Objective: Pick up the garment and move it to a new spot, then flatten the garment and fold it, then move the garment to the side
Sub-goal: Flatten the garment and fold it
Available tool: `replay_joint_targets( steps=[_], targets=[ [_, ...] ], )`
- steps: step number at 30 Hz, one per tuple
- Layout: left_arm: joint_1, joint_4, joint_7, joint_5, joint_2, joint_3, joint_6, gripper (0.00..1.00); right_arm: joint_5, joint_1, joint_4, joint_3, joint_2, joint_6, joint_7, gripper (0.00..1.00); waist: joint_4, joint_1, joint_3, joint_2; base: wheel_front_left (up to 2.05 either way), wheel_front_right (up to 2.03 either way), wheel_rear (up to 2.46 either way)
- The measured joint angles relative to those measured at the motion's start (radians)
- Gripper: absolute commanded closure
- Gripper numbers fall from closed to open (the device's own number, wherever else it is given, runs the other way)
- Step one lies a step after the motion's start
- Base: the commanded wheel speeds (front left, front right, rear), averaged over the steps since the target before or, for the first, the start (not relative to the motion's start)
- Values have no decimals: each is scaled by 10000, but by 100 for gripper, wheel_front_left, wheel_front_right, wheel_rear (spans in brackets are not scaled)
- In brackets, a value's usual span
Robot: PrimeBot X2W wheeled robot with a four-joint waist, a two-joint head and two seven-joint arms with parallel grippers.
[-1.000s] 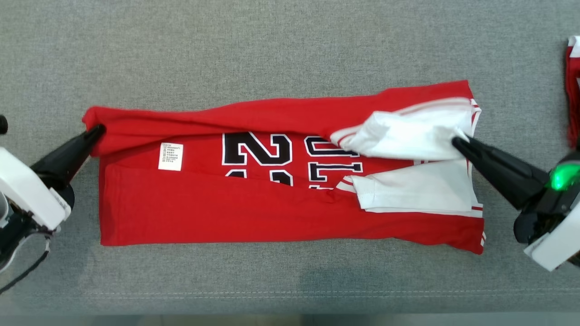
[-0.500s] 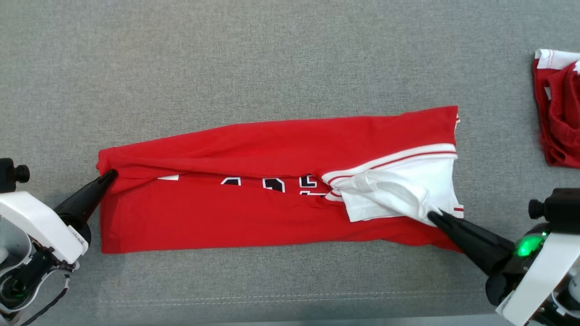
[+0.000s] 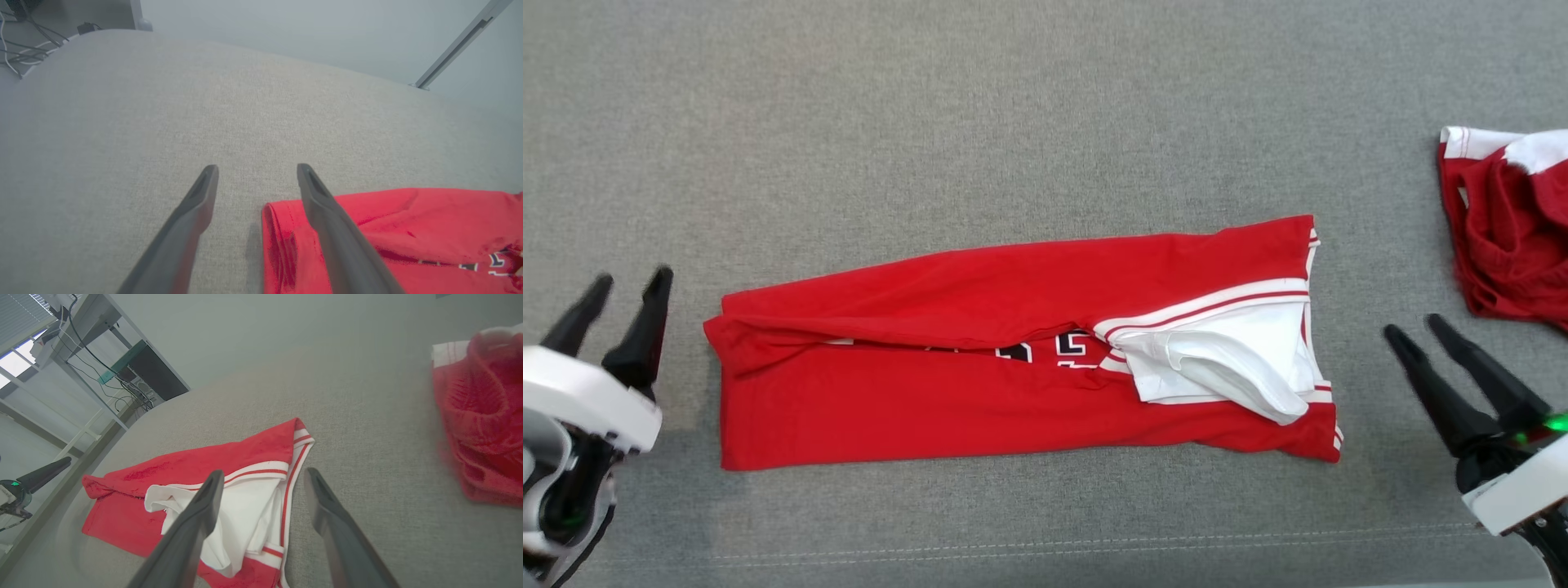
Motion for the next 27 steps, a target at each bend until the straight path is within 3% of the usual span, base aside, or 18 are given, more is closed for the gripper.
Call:
replay_joint_targets(
  steps=[3,6,10,14,20,27],
  targets=[
    [654,-639,-38,1603,-568,1693,1101,0,-1237,721,757,-1292,677,-15,-4,0,49,0,-236,0,0,0,0],
    [1763,-1680,-44,3112,-1181,2796,1931,0,-2370,1033,1319,-2180,1515,-13,-2,0,121,0,-478,0,0,0,0],
    [3063,-2882,-44,4619,-1620,3336,2890,0,-3674,1136,2034,-2903,2313,-13,-2,0,248,0,-760,0,0,0,0],
    [3768,-3632,-44,5578,-1958,3565,3490,0,-4888,1151,2525,-3390,3030,-13,61,0,369,0,-1019,0,0,0,0],
    [4614,-3981,-44,6458,-2587,3822,3758,0,-6071,1288,2895,-4002,3877,-13,336,0,512,0,-1471,0,0,0,0],
    [5091,-3860,-42,7083,-3404,3710,3567,0,-6821,1751,3267,-4376,4265,-13,811,0,883,0,-1862,0,0,0,0]
  ],
)
